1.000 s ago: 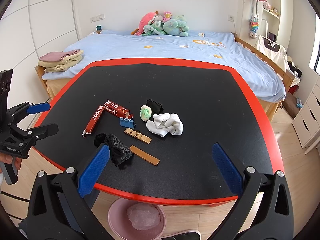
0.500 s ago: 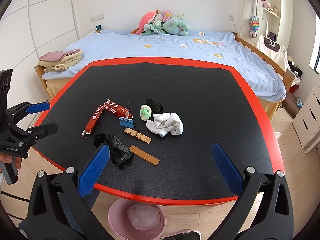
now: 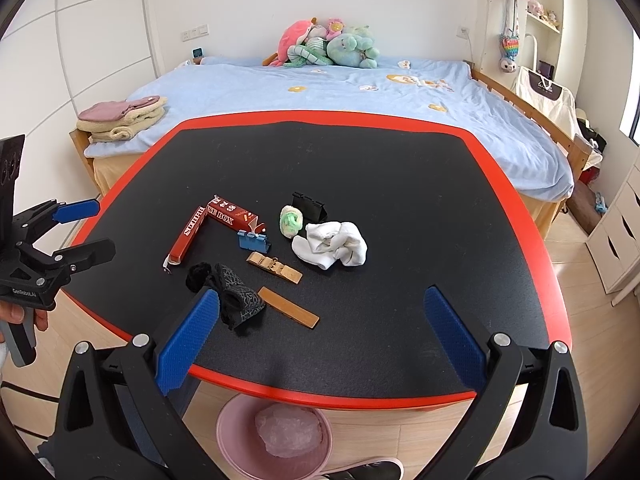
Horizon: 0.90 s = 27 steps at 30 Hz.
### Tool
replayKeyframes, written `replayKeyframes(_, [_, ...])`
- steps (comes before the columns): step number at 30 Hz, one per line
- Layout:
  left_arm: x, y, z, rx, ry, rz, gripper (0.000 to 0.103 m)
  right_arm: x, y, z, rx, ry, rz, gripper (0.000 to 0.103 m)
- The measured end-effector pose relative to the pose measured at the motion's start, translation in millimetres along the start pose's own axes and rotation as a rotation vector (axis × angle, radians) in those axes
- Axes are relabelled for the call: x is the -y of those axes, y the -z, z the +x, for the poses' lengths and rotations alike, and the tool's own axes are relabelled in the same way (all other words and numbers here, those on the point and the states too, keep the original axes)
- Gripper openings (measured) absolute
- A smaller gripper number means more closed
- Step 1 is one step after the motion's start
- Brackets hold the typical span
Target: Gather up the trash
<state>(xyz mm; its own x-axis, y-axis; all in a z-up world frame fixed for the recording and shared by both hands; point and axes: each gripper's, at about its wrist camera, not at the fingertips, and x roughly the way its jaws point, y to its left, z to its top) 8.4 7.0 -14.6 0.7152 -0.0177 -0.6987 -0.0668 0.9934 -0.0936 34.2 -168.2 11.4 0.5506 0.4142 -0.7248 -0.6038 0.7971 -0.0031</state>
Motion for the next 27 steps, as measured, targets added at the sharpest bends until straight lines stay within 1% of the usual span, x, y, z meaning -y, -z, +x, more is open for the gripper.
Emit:
replayKeyframes(9, [1, 0, 6, -0.012, -0.006, 0.005, 0.097, 2, 1, 2, -0.010, -0.016, 0.003, 0.100])
replayKeyframes(18, [3, -2, 18, -0.028, -0.012, 0.002, 0.097, 5, -5, 9, -0.025, -0.017, -0.009, 0.100])
replayKeyframes(27, [-4, -14, 44, -0.090, -0.026, -0.041, 0.097, 15, -25, 29, -0.056, -0.029, -0.019, 0.100])
